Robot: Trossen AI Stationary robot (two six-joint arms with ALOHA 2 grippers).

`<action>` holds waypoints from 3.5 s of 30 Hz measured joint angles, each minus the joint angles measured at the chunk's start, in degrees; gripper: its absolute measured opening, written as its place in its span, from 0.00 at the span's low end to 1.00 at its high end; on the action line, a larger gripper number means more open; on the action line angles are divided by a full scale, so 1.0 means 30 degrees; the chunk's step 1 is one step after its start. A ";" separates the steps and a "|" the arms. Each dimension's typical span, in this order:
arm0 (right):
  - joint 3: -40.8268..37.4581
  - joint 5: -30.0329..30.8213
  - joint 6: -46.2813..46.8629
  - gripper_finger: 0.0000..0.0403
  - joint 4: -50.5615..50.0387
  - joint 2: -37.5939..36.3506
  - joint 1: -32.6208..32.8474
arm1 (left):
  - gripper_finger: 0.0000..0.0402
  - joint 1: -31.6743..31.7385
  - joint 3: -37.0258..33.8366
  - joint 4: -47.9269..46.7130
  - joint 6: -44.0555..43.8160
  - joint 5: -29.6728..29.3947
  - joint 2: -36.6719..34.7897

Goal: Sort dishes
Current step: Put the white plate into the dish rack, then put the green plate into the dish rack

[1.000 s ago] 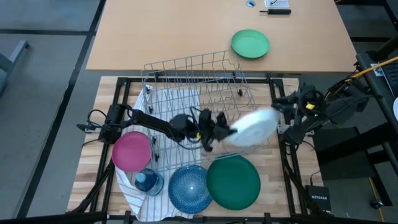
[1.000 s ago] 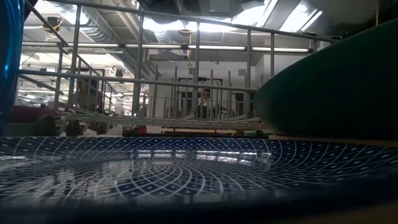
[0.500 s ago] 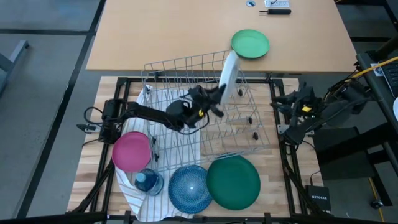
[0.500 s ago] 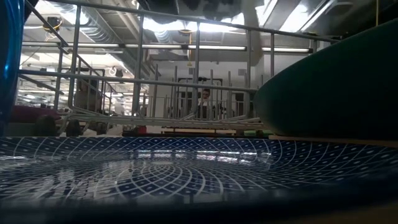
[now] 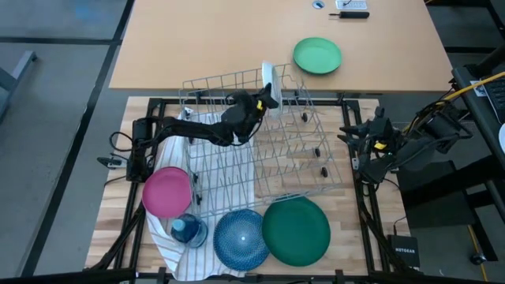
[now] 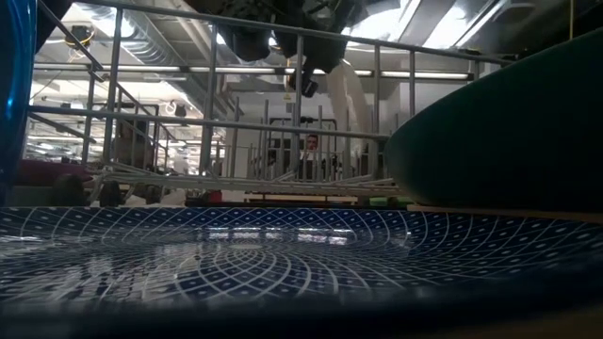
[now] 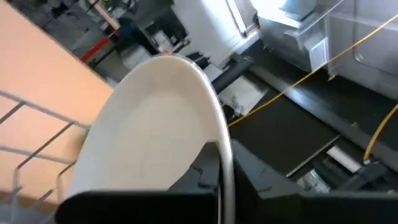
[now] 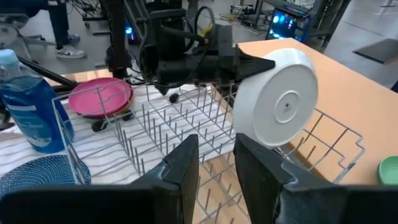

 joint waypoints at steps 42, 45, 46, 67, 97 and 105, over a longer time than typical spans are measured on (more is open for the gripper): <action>0.0000 0.0464 0.0159 0.27 -0.0342 0.0246 -0.0003 | 0.00 -0.0027 0.0022 -0.2883 -0.2933 -0.4135 0.0000; 0.0000 0.0460 0.0436 0.27 -0.0350 0.0243 -0.0004 | 0.00 0.0137 0.0022 -0.5265 -0.5844 -0.4135 0.0000; 0.0000 0.0456 0.0452 0.27 -0.0350 0.0246 -0.0003 | 0.00 0.0174 0.0022 -0.5993 -0.6594 -0.4127 0.0000; 0.0000 -0.0396 0.0452 0.27 -0.0364 0.0246 0.0000 | 0.32 0.0335 0.0029 -0.8075 -0.4887 -0.2697 0.0000; 0.0000 -0.0478 0.0445 0.27 -0.0441 0.0245 -0.0001 | 0.42 -0.2336 -0.0007 -0.8024 0.4005 -0.7015 -0.0160; -0.0012 -0.1151 0.0688 0.27 -0.0950 0.0253 -0.0007 | 0.42 -0.4824 -0.0007 -0.7863 0.8835 -0.6139 -0.1262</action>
